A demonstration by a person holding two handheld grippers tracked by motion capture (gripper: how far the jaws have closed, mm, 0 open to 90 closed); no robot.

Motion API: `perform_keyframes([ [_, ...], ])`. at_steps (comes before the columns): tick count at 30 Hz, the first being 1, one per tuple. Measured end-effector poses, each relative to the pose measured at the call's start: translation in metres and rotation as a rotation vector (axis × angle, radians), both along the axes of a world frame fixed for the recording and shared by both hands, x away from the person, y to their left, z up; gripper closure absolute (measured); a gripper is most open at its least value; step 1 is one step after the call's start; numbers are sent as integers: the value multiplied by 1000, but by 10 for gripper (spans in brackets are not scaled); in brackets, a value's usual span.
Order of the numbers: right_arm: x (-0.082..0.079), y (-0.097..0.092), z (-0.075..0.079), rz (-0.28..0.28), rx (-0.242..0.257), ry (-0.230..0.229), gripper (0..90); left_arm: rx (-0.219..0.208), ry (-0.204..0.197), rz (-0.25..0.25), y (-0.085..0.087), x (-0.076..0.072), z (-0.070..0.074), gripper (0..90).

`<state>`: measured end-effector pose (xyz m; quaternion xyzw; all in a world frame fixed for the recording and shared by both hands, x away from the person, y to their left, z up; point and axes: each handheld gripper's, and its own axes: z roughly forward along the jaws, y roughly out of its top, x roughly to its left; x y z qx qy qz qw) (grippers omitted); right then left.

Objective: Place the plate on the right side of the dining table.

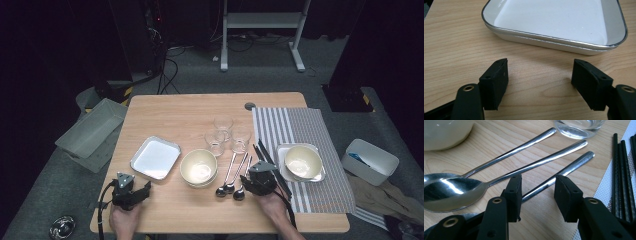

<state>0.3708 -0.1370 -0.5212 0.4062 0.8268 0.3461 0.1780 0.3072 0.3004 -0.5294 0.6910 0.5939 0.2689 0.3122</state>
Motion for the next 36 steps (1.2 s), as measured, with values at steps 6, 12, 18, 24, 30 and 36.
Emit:
perform_keyframes([
  [6,1,-1,1,-1,-8,1,603,0,1,-1,0,0,0,300],
  [12,3,-2,1,-9,-9,0,632,3,0,-2,0,0,0,300],
  [18,6,-3,1,-16,-12,4,654,3,0,-3,0,0,0,299],
  [24,11,-3,2,-29,-16,13,679,6,1,-6,0,0,0,299],
  [30,14,-3,3,-33,-20,13,705,6,1,-7,0,0,0,299],
  [36,17,-2,2,-39,-23,8,726,3,0,-5,-1,0,0,299],
])
